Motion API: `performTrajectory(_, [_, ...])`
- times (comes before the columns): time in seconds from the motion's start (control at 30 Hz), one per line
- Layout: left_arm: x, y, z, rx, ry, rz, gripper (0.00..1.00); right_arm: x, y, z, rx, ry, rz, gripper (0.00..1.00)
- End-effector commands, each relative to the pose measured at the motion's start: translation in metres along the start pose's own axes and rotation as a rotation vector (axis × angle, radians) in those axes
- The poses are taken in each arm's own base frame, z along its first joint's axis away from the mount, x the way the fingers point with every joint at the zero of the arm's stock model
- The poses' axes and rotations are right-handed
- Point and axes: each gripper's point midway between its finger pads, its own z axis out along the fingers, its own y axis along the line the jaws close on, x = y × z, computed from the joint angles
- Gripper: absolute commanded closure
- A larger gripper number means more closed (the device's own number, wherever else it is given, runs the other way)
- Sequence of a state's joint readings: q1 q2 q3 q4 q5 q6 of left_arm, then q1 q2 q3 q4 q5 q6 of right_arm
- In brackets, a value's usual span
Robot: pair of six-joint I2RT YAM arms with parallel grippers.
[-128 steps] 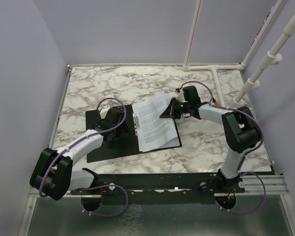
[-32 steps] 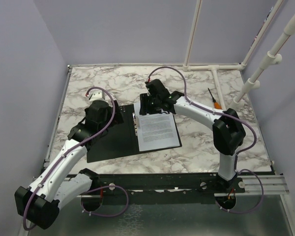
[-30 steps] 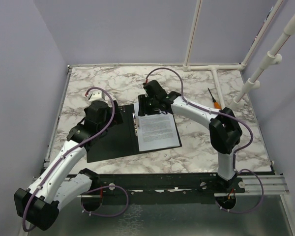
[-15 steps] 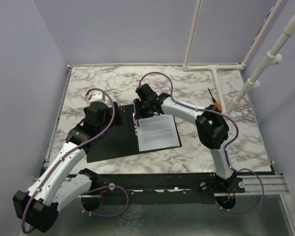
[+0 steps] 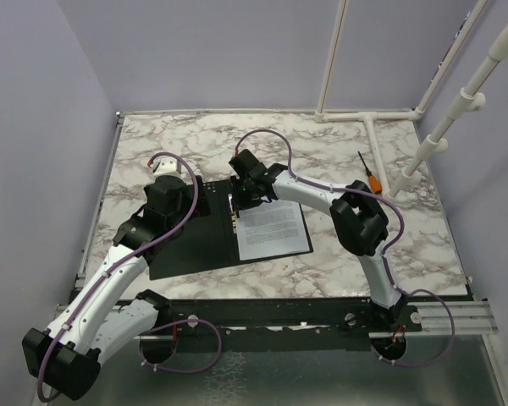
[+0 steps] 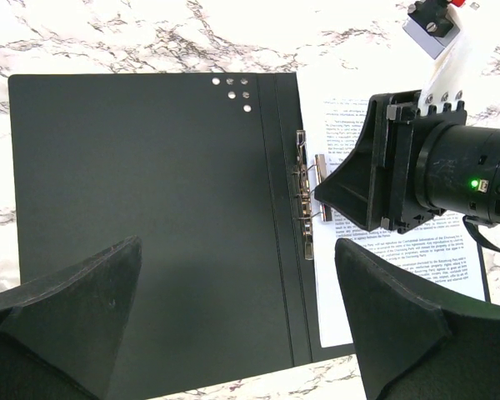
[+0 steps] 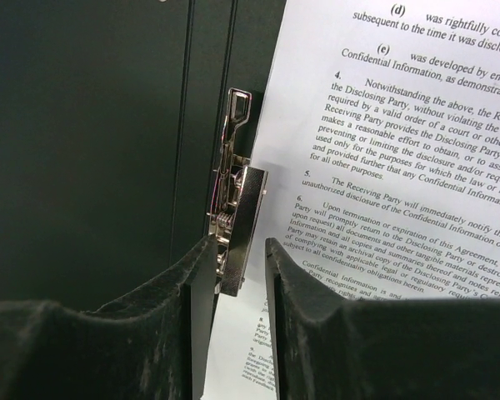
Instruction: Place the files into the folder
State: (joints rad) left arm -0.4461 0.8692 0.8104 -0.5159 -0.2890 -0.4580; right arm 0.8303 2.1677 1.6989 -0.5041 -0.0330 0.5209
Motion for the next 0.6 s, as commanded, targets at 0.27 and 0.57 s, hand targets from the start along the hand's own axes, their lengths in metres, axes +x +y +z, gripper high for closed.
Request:
performTrajectory(0.27, [0.0025,0.0040,-0.0016,-0.005,0.000,0.016,0.01,0.0111,0.0055,0.0114,0.000,0.048,-0.014,0.71])
performTrajectory(0.57, [0.0022,0.0048,-0.0024,-0.007,-0.003,0.017,0.01,0.0135,0.0049,0.0111,0.007,0.053,-0.016,0.89])
